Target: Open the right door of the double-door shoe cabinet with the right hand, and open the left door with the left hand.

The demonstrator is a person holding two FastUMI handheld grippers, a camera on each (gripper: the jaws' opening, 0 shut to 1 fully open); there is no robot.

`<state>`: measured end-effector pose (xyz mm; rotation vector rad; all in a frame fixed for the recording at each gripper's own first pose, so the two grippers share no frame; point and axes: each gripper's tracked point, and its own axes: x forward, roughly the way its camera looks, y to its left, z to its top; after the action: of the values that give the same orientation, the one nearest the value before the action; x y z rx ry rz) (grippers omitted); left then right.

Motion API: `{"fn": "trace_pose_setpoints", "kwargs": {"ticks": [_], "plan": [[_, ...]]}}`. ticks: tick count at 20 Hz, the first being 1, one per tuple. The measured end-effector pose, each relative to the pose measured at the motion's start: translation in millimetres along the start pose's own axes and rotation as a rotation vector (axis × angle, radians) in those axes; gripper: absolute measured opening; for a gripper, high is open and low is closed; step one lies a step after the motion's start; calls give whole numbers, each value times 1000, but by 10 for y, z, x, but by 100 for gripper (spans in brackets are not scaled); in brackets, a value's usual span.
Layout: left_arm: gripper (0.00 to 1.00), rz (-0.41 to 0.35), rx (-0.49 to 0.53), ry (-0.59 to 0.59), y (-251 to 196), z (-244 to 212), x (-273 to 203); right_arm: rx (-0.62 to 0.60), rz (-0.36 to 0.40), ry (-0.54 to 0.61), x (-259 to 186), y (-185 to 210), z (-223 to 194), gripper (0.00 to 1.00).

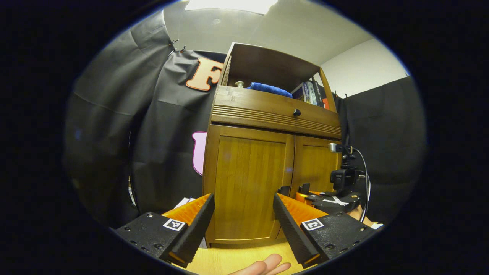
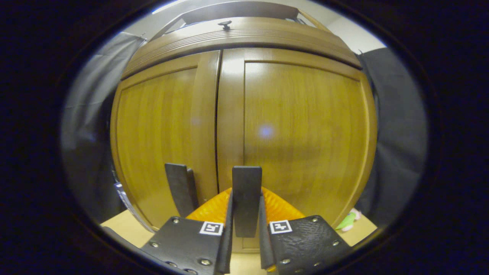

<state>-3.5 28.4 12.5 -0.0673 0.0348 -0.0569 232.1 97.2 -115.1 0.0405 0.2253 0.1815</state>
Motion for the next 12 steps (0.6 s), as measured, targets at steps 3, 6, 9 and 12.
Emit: {"fn": "trace_pose_setpoints", "kwargs": {"ticks": [3, 6, 9, 12], "plan": [[95, -7, 4, 1, -13, -21, -3, 34, 33, -19, -34, 38, 45, 24], [97, -14, 2, 18, -21, -56, 31, 24, 57, -24, -94, 45, 95, 24], [93, -9, 4, 33, -21, -102, 65, 41, 104, -11, -152, 91, 135, 24], [95, 2, 16, 40, -14, -121, 78, 59, 160, 1, -216, 119, 181, 24]]}}
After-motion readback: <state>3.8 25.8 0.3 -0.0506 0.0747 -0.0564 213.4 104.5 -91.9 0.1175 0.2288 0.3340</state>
